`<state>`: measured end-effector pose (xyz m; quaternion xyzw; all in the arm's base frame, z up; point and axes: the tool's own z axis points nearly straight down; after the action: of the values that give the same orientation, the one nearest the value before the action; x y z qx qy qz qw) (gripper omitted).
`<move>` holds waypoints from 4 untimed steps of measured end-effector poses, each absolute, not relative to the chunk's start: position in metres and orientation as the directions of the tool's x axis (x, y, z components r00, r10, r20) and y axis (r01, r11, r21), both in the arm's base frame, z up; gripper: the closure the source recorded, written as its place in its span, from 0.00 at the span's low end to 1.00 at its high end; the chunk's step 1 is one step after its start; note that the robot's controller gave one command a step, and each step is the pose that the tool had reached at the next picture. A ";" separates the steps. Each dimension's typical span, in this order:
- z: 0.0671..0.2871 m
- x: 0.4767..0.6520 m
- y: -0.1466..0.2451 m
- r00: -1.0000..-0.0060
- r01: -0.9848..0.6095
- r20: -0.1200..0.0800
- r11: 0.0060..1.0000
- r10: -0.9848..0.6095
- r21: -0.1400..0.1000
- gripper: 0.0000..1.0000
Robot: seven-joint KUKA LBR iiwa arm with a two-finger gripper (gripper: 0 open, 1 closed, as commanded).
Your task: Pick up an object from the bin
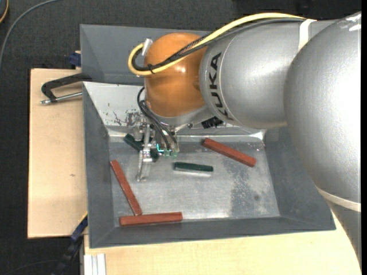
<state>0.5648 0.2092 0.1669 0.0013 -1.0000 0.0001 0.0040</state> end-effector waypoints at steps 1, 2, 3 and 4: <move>0.067 0.595 0.099 -0.997 -0.073 0.004 0.997 -0.073 -0.003 0.00; 0.102 0.581 0.056 -1.000 -0.006 -0.001 1.000 -0.006 -0.001 0.00; 0.101 0.570 0.069 -0.990 0.140 0.001 0.990 0.140 0.001 0.00; 0.071 0.567 0.076 -0.973 0.230 0.002 0.973 0.230 0.001 0.00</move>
Offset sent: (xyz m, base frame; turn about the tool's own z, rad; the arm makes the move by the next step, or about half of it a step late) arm 0.0300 -0.1047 -0.0969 -0.0773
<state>0.5674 0.0755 0.0707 -0.1160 -0.9932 -0.0008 0.0008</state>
